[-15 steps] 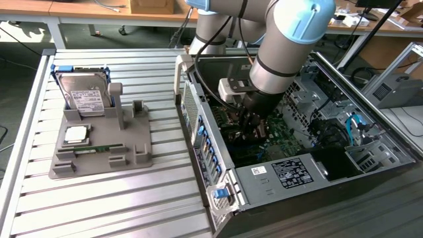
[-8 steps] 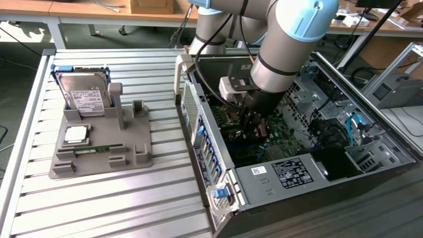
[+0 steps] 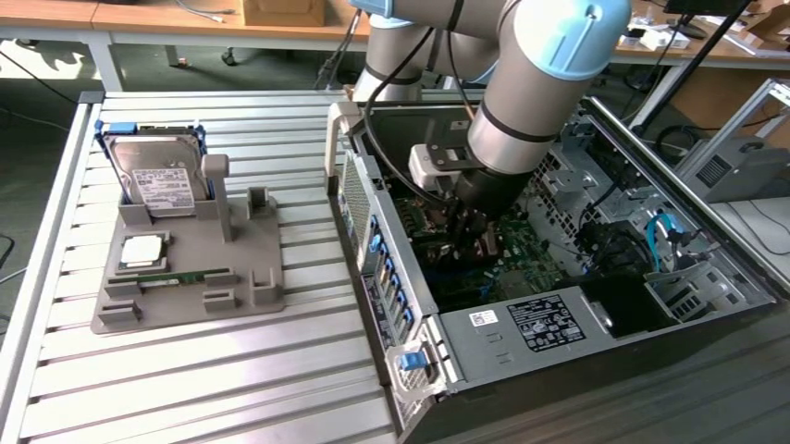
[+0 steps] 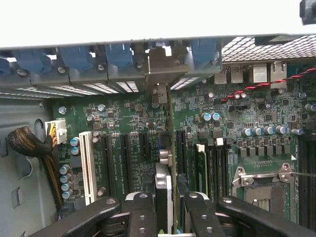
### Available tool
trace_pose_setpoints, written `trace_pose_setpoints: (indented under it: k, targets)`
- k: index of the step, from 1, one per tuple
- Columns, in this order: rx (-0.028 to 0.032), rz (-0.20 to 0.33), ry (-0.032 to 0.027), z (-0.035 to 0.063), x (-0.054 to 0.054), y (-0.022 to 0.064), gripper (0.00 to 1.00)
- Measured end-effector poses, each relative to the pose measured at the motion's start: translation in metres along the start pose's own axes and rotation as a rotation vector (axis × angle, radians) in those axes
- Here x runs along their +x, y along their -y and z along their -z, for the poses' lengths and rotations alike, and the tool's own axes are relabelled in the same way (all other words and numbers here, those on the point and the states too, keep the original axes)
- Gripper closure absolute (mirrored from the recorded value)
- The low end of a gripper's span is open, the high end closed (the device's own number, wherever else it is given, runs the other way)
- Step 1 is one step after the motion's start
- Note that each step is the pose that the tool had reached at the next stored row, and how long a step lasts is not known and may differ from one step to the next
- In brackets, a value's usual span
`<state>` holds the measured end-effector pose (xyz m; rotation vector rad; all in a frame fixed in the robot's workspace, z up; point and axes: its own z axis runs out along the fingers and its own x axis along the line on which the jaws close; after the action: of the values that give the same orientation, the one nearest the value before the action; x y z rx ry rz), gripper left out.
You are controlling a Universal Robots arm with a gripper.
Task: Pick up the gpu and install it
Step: 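Insert the gpu into the slot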
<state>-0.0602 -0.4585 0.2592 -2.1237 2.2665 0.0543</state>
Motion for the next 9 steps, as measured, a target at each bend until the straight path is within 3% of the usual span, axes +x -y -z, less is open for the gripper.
trace_pose_setpoints:
  k: [9]
  targets:
    - [-0.0005, 0.013, 0.0001, -0.0008, -0.0001, 0.0000, 0.73]
